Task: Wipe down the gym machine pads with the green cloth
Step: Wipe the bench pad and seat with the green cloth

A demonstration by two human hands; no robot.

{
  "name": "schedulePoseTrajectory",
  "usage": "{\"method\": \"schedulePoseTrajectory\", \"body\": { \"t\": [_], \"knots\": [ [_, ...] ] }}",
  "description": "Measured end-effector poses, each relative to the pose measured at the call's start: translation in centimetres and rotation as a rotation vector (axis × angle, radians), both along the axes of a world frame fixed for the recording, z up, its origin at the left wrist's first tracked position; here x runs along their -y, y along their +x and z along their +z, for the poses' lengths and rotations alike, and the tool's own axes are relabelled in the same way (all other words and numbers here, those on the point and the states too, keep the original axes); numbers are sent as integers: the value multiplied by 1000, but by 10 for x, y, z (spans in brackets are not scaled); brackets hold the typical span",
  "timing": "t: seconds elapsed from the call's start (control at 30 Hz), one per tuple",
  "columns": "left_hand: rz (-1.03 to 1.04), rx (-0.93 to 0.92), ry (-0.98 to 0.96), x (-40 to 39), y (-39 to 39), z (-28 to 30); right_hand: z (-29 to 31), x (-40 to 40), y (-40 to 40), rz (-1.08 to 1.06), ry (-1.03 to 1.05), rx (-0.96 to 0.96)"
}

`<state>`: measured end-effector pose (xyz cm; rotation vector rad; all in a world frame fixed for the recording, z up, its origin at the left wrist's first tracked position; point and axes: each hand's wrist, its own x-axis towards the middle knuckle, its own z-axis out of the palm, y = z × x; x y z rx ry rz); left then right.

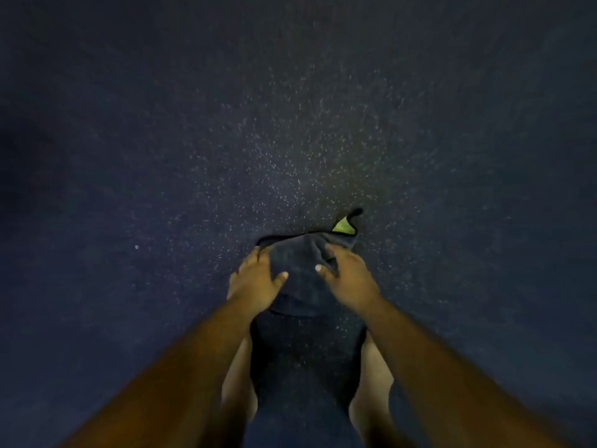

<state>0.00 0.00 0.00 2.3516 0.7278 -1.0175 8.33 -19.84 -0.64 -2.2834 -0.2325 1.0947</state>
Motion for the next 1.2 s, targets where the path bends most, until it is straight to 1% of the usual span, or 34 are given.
{"method": "schedulePoseTrajectory", "body": {
  "t": [0.03, 0.13, 0.17, 0.23, 0.3, 0.37, 0.43, 0.47, 0.53, 0.57, 0.6, 0.67, 0.73, 0.77, 0.83, 0.87, 0.9, 0.97, 1.03, 1.1, 1.13, 1.2],
  "knots": [
    [8, -34, 10, -2, 0, -25, -22, -4, -2, 11, 13, 14],
    [67, -149, 30, -7, 7, -76, -63, -17, -1, 24, -2, -6],
    [71, -166, 53, -6, 10, -87, -75, -21, -1, 24, -2, 6],
    [11, -172, 109, -3, 12, -96, -80, -27, -1, 34, -11, 36],
    [-88, -128, 140, -1, 16, -85, -70, -29, 0, 83, -22, 68],
    [-206, -66, 117, 0, 16, -58, -48, -27, 1, 110, -20, 89],
    [-286, 47, 19, 4, 14, -21, -14, -23, 0, 151, -2, 113],
    [-294, 121, -88, 6, 13, 8, 13, -20, 2, 196, 4, 131],
    [-233, 270, -347, 11, 14, 74, 69, -12, 5, 314, -20, 142],
    [-203, 341, -439, 15, 14, 108, 99, -7, 6, 365, -30, 151],
    [-165, 408, -489, 19, 12, 141, 127, -1, 6, 389, -34, 170],
    [-29, 528, -531, 27, 14, 223, 207, 12, 11, 334, -8, 252],
    [139, 566, -504, 33, 14, 306, 299, 21, 11, 227, 12, 316],
    [218, 537, -502, 36, 15, 340, 336, 25, 9, 175, 23, 341],
    [324, 410, -589, 42, 24, 415, 422, 36, 3, 38, 53, 385],
    [309, 349, -641, 48, 29, 459, 468, 45, -3, -37, 57, 415],
    [241, 338, -675, 54, 36, 495, 505, 53, -8, -100, 51, 451],
    [75, 419, -701, 71, 53, 564, 576, 76, -17, -230, 19, 507],
    [7, 520, -743, 95, 68, 631, 637, 106, -30, -339, -26, 548],
    [-84, 593, -782, 120, 82, 683, 681, 136, -39, -418, -60, 586],
    [-180, 625, -786, 139, 88, 708, 703, 156, -44, -454, -77, 617],
    [-395, 692, -751, 173, 95, 748, 733, 195, -54, -510, -21, 641]
  ]
}}
